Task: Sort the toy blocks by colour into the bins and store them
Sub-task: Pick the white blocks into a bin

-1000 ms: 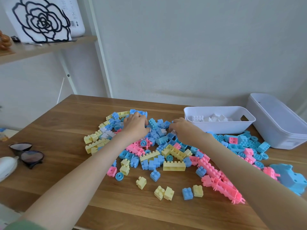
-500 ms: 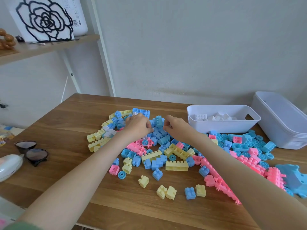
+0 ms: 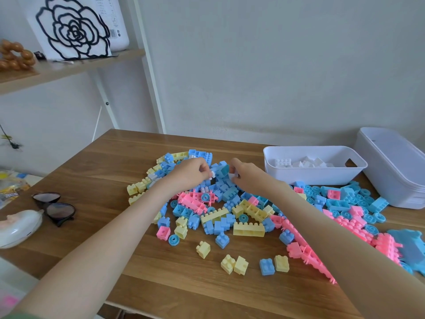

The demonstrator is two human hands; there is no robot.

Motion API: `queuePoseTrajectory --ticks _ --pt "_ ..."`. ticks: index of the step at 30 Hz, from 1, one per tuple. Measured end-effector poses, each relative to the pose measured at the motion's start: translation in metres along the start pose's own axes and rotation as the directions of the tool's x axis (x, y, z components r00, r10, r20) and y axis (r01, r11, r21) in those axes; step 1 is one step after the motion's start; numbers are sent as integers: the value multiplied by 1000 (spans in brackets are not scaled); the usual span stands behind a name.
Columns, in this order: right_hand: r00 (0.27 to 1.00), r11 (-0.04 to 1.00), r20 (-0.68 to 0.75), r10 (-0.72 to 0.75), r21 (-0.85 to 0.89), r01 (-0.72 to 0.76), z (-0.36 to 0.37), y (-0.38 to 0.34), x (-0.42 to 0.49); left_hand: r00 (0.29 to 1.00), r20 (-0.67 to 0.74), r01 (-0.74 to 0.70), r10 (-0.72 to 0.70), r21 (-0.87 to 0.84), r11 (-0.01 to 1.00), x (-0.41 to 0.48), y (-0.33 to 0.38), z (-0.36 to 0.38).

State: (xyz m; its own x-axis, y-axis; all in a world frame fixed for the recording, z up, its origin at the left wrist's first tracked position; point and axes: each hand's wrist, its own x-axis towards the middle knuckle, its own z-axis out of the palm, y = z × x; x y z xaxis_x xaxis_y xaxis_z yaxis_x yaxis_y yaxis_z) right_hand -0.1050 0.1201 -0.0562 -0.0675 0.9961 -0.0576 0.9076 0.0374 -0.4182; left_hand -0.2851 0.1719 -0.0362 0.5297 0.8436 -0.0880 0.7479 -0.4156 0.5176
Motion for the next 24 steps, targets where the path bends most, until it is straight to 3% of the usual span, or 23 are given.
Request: queuePoseTrajectory --ticks 5,12,16,20,24 --pt "996 999 80 -34 -6 35 -4 -5 -2 999 -42 -10 8 -60 998 -5 3 0" --pt "993 1000 119 -20 -20 23 -7 -8 -7 992 -41 -106 116 197 975 -11 17 27" --pt "998 1000 54 -25 -10 26 -3 -2 -11 991 -32 -122 132 222 967 -10 19 27" --pt "998 999 -50 -36 -13 36 -1 2 -14 995 -54 -81 89 141 987 -9 23 25" --pt "978 996 -188 -86 15 90 -10 3 -24 993 -87 -83 74 -105 991 -13 31 26"
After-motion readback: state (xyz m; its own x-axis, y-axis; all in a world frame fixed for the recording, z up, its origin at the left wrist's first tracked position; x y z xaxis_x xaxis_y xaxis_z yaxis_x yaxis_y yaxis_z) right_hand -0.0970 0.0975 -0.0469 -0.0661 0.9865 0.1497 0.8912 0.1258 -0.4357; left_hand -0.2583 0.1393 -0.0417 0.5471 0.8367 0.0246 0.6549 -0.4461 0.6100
